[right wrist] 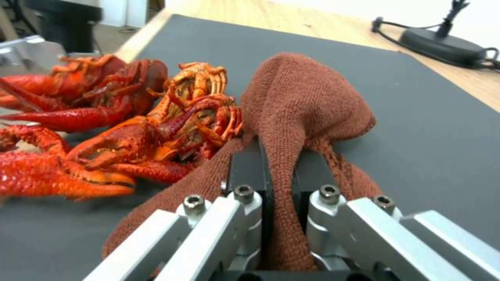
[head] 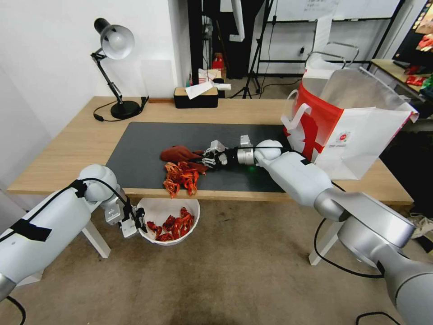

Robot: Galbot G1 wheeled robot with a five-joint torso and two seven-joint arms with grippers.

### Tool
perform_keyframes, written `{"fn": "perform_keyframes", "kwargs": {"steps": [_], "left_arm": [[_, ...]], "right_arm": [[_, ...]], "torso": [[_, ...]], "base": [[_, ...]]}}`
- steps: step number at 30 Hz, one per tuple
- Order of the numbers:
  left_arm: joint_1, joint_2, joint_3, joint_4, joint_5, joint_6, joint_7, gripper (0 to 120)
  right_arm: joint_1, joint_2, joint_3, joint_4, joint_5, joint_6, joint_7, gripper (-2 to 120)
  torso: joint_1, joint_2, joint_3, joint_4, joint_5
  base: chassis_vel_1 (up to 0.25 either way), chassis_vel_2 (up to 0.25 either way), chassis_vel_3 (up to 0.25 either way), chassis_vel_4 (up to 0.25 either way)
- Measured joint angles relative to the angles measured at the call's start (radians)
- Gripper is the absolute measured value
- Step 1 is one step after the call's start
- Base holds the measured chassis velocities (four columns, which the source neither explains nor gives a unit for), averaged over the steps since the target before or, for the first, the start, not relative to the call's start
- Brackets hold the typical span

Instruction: Sweep shrimp from table into container with towel, then put container into takeout bag.

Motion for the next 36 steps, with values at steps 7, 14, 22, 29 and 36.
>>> {"fn": "perform_keyframes", "kwargs": {"steps": [7, 14, 22, 29, 36], "left_arm": [[-0.003, -0.001, 0.003, 0.001, 0.000, 0.000, -0.002, 0], [-0.004, -0.001, 0.005, 0.002, 0.000, 0.000, -0.002, 0], [-0.007, 0.001, 0.007, 0.000, -0.002, 0.001, -0.002, 0], [-0.003, 0.006, 0.009, -0.012, -0.005, 0.002, -0.002, 0], [0.011, 0.018, 0.004, -0.021, -0.018, 0.005, -0.001, 0]], "right_arm": [[-0.005, -0.030, -0.026, 0.059, 0.022, -0.011, 0.003, 4], [-0.020, -0.062, -0.039, 0.110, 0.031, -0.016, 0.006, 4], [-0.043, -0.089, -0.046, 0.162, 0.042, -0.024, 0.024, 4], [-0.047, -0.111, -0.067, 0.221, 0.045, -0.030, 0.039, 4], [-0.051, -0.113, -0.070, 0.232, 0.049, -0.032, 0.054, 4]], "torso": [[0.000, 0.000, 0.000, 0.0001, 0.0000], [0.000, 0.000, 0.000, 0.0000, 0.0000], [0.000, 0.000, 0.000, 0.0000, 0.0000], [0.000, 0.000, 0.000, 0.0001, 0.0001], [0.000, 0.000, 0.000, 0.0001, -0.0001]], "base": [[0.000, 0.000, 0.000, 0.000], [0.000, 0.000, 0.000, 0.000], [0.000, 0.000, 0.000, 0.000], [0.000, 0.000, 0.000, 0.000], [0.000, 0.000, 0.000, 0.000]]}}
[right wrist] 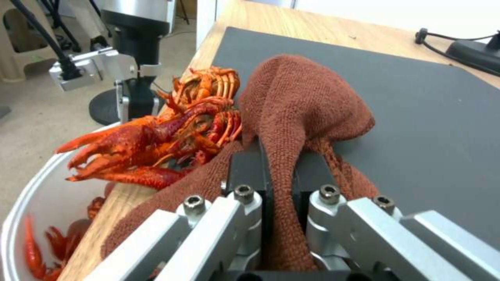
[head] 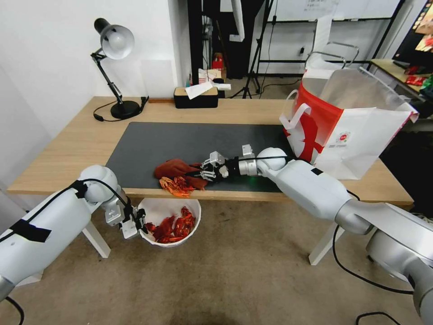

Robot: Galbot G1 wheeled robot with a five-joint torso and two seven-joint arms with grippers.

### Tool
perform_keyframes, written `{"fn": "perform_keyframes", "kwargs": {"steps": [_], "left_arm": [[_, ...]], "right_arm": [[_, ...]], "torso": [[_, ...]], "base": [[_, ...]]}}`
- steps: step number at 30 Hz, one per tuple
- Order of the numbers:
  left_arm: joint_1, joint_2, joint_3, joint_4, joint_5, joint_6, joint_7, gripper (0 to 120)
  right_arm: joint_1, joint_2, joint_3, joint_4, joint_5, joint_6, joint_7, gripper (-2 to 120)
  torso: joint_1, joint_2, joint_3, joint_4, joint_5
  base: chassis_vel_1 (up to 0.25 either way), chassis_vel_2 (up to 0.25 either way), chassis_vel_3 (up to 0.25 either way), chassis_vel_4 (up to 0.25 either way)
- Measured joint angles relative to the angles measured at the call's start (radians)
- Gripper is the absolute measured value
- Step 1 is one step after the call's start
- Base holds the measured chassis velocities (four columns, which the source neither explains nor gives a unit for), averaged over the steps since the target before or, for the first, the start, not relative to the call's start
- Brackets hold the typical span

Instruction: Sweep shrimp from table into container with towel, then put container into takeout bag.

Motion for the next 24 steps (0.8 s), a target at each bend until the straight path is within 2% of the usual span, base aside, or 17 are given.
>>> {"fn": "perform_keyframes", "kwargs": {"steps": [8, 24], "left_arm": [[0.023, 0.027, -0.013, -0.032, -0.029, 0.015, -0.001, 0], [0.030, 0.026, -0.016, -0.048, -0.044, 0.030, -0.001, 0]], "right_arm": [[-0.017, -0.021, -0.001, 0.047, 0.011, -0.007, 0.007, 4], [-0.066, -0.078, -0.033, 0.216, 0.016, -0.030, 0.048, 4]], "torso": [[0.000, 0.000, 0.000, 0.0000, 0.0001], [0.000, 0.000, 0.000, 0.0000, 0.0000]], "base": [[0.000, 0.000, 0.000, 0.000], [0.000, 0.000, 0.000, 0.000]]}}
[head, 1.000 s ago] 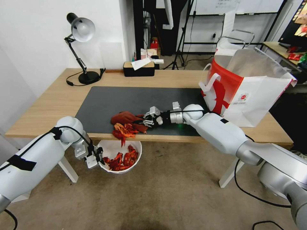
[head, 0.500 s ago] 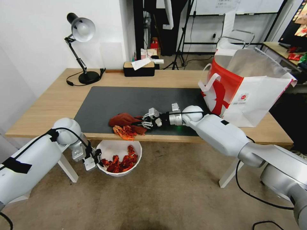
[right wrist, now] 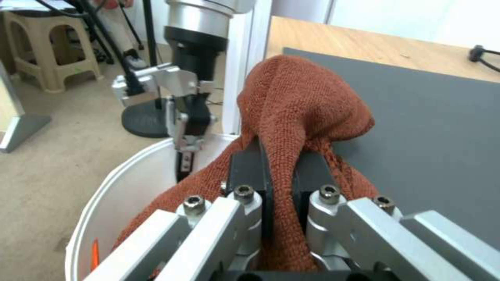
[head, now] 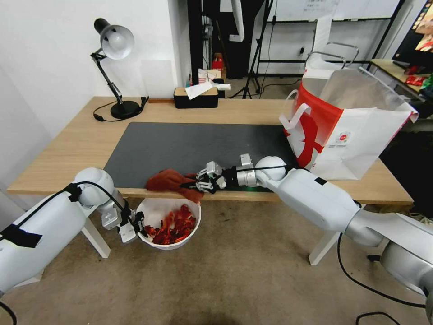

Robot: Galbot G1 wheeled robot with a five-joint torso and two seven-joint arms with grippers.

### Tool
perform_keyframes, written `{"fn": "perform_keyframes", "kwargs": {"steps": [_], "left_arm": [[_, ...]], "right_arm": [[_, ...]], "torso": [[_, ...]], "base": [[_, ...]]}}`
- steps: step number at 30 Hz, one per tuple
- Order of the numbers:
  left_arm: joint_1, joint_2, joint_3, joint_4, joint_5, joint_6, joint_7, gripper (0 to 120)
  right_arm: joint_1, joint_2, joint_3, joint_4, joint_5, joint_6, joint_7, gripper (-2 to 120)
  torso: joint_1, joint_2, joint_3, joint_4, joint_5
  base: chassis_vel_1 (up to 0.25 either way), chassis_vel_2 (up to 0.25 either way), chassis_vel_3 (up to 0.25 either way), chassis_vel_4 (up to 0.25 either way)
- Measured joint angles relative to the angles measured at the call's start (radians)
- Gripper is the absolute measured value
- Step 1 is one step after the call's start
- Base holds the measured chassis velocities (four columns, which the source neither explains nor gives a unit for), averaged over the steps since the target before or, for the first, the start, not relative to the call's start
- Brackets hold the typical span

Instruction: Sweep shrimp from table into container with towel, then put container into takeout bag.

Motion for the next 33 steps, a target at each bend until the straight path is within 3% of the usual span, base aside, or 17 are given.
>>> {"fn": "perform_keyframes", "kwargs": {"steps": [20, 33], "left_arm": [[0.030, 0.008, -0.020, -0.002, -0.007, 0.005, -0.002, 0], [0.049, 0.005, -0.039, 0.003, -0.003, -0.001, -0.006, 0]], "right_arm": [[-0.040, -0.016, -0.022, 0.077, 0.000, -0.014, 0.037, 4], [-0.092, -0.036, -0.013, 0.158, 0.091, -0.050, 0.087, 4]], "torso": [[0.000, 0.000, 0.000, 0.0000, 0.0000], [0.000, 0.000, 0.000, 0.0000, 0.0000]], "base": [[0.000, 0.000, 0.000, 0.000], [0.000, 0.000, 0.000, 0.000]]}}
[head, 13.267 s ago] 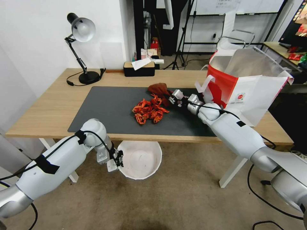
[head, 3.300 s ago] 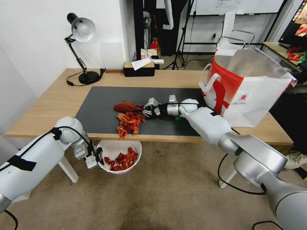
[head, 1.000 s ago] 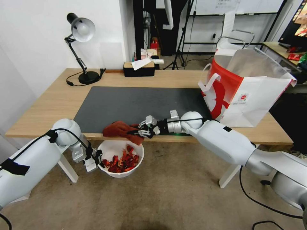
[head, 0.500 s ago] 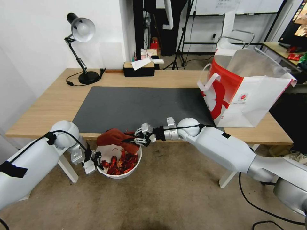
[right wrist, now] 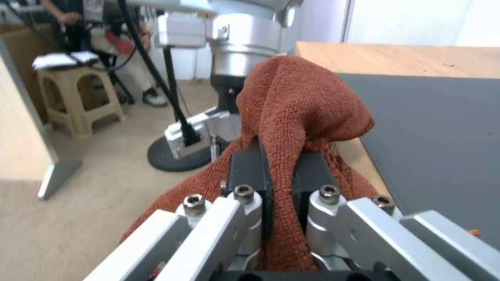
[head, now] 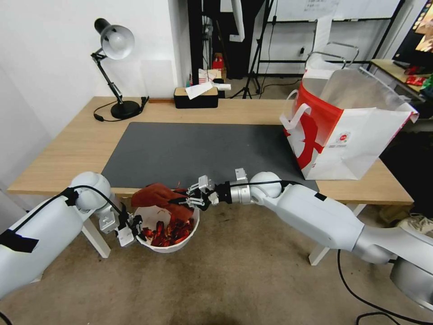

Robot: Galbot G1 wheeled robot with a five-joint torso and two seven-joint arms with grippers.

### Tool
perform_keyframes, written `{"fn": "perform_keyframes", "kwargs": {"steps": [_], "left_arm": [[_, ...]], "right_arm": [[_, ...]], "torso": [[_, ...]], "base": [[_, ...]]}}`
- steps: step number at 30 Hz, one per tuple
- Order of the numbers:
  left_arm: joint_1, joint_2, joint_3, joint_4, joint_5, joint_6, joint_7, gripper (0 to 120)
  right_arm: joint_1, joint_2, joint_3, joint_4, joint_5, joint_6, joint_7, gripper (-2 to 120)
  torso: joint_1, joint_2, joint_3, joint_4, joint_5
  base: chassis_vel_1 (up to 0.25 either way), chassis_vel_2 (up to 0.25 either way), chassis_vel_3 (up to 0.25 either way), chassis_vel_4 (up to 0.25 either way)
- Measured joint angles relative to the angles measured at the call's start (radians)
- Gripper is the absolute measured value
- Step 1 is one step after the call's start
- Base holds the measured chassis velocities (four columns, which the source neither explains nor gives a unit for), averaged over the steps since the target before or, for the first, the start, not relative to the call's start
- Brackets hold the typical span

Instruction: Sweep shrimp from table into container with towel, then put container into takeout bag.

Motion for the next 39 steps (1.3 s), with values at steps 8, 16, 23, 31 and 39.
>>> {"fn": "perform_keyframes", "kwargs": {"steps": [8, 16, 23, 31, 39], "left_arm": [[0.010, -0.001, -0.011, 0.000, 0.002, -0.003, -0.001, 0], [0.025, -0.001, -0.028, -0.002, 0.003, -0.008, -0.001, 0], [0.034, -0.001, -0.042, -0.005, 0.004, -0.009, -0.004, 0], [0.040, -0.001, -0.045, -0.006, 0.005, -0.010, -0.006, 0], [0.040, -0.001, -0.045, -0.010, 0.005, -0.010, -0.008, 0]], "right_arm": [[-0.009, 0.001, 0.046, 0.027, 0.073, -0.003, 0.067, 4], [0.085, 0.056, 0.124, -0.103, 0.055, 0.039, 0.164, 4], [0.146, 0.086, 0.147, -0.315, -0.054, 0.068, 0.116, 4], [0.117, 0.116, 0.131, -0.397, -0.086, 0.069, 0.070, 4], [0.108, 0.128, 0.113, -0.414, -0.097, 0.069, 0.049, 4]], "torso": [[0.000, 0.000, 0.000, -0.0001, -0.0001], [0.000, 0.000, 0.000, 0.0003, 0.0000], [0.000, 0.000, 0.000, -0.0003, -0.0001], [0.000, 0.000, 0.000, 0.0002, 0.0000], [0.000, 0.000, 0.000, 0.0001, 0.0000]], "base": [[0.000, 0.000, 0.000, 0.000], [0.000, 0.000, 0.000, 0.000], [0.000, 0.000, 0.000, 0.000], [0.000, 0.000, 0.000, 0.000], [0.000, 0.000, 0.000, 0.000]]}}
